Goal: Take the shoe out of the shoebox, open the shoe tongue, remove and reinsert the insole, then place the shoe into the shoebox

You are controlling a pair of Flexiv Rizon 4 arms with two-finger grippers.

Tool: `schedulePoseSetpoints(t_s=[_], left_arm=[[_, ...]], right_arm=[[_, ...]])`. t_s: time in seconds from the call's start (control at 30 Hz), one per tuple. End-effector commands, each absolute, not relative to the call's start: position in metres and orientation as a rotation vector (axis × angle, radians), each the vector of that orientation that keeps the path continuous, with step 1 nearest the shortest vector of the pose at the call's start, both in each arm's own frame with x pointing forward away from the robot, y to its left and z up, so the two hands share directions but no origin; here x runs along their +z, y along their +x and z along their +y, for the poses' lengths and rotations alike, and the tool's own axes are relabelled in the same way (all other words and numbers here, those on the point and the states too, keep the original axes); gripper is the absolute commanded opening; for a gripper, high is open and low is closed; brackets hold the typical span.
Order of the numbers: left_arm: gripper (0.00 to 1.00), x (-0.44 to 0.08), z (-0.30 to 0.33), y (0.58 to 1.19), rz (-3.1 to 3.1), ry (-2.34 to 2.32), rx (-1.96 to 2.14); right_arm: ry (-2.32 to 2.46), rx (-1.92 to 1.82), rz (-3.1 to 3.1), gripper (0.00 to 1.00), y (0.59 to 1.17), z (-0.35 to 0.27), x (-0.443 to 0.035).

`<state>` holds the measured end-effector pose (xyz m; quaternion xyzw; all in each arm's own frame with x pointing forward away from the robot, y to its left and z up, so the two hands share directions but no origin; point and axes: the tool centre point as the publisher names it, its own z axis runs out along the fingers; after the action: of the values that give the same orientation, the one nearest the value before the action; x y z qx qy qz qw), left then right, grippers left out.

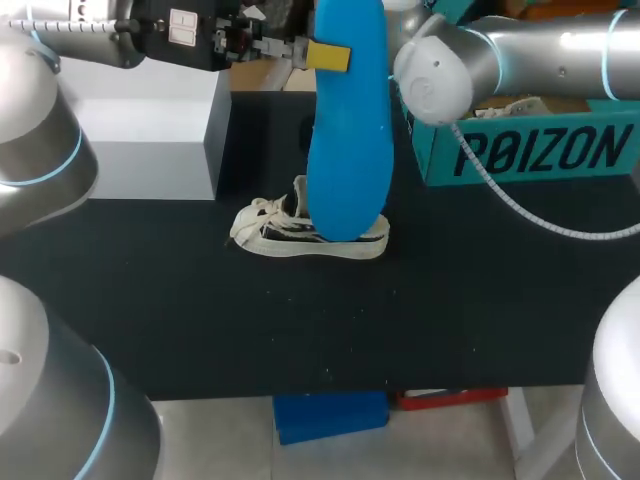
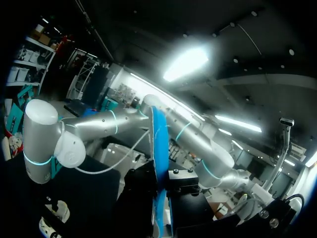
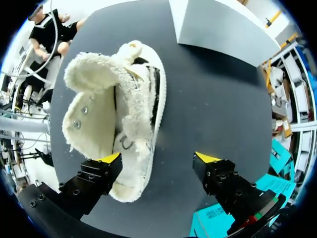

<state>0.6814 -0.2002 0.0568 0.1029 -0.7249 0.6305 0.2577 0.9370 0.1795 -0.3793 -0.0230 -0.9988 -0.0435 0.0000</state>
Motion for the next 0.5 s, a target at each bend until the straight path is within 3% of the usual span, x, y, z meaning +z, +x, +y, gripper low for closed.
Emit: schedulePoseSetpoints(t_s=[0.03,0.17,0.27,0.37,0.4,0.47,0.5], left_arm=[[0.0,0.056,-0.201,0.681,-1.967,0.282,1.711],[0.0,0.056,-0.201,0.681,-1.967,0.282,1.711],[0.0,0.056,-0.201,0.681,-1.967,0.282,1.711],[0.0,0.056,-0.201,0.681,-1.967,0.282,1.711],[0.0,0.056,-0.201,0.681,-1.967,0.282,1.711],[0.0,0.056,-0.201,0.681,-1.967,0.282,1.711],[0.0,0.056,-0.201,0.681,-1.967,0.282,1.711]], right_arm=[[-0.094,0.392,-3.1,0.79,0.942,0.188,-0.389],[-0.136,0.335,-3.093,0.67,0.939,0.189,-0.397],[-0.163,0.298,-3.09,0.49,0.936,0.188,-0.402],[-0.199,0.237,-3.092,0.4,0.933,0.187,-0.407],[-0.202,0.222,-3.09,0.34,0.933,0.186,-0.409],[-0.226,0.168,-3.098,0.0,0.933,0.185,-0.412],[-0.229,0.15,-3.096,0.0,0.933,0.184,-0.413]])
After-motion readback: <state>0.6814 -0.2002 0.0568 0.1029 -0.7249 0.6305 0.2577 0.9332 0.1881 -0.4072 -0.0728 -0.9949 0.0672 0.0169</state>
